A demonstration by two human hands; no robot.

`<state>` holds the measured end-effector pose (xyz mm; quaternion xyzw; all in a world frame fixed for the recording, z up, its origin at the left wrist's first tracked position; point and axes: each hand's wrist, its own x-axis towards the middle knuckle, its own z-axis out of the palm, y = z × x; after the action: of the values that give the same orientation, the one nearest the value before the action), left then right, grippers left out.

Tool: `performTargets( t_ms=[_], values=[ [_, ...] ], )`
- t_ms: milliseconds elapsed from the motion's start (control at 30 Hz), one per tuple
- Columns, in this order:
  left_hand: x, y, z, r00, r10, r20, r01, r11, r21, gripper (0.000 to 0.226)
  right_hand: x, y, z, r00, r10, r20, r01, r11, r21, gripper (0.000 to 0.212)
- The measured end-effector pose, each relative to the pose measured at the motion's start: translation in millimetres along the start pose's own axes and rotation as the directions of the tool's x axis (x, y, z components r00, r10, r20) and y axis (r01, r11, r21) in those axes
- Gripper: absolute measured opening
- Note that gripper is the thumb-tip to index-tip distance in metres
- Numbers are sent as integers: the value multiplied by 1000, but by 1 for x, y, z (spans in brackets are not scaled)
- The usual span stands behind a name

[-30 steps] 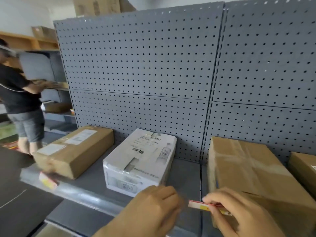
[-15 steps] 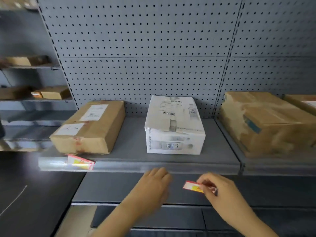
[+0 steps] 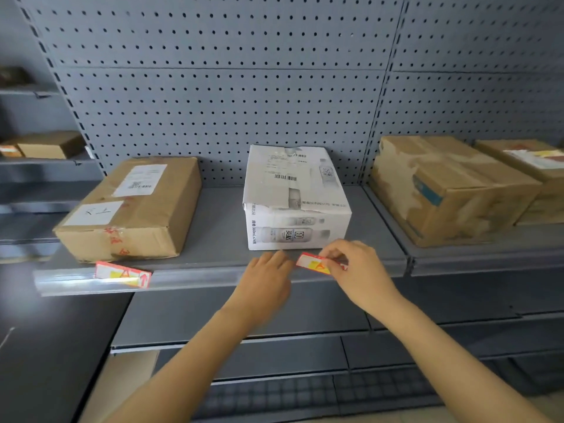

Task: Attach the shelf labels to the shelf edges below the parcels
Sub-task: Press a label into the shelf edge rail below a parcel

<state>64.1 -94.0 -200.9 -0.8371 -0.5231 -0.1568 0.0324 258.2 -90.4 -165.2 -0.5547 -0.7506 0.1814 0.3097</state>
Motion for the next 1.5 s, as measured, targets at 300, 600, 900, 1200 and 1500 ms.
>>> performTargets(
  t_ms=[300,600,900,1200,1500],
  values=[
    [0,5,8,1000,-1,-11,2,996,92,34,15,6,-5,997,22,-73,-14,995,103,15],
    [-6,10,21,997,-67,-29,69,994,87,46,21,-1,-1,1000,-24,11,22,992,121,15],
    [-13,11,25,999,-19,-42,22,997,79,54,29,6,4,994,-65,88,57,995,87,14],
    [-12,15,21,997,-53,-51,55,998,35,49,29,12,7,993,-86,80,82,995,56,15],
    [-6,18,16,994,-103,-30,104,994,44,44,29,12,5,992,-100,71,95,993,76,14]
  ],
)
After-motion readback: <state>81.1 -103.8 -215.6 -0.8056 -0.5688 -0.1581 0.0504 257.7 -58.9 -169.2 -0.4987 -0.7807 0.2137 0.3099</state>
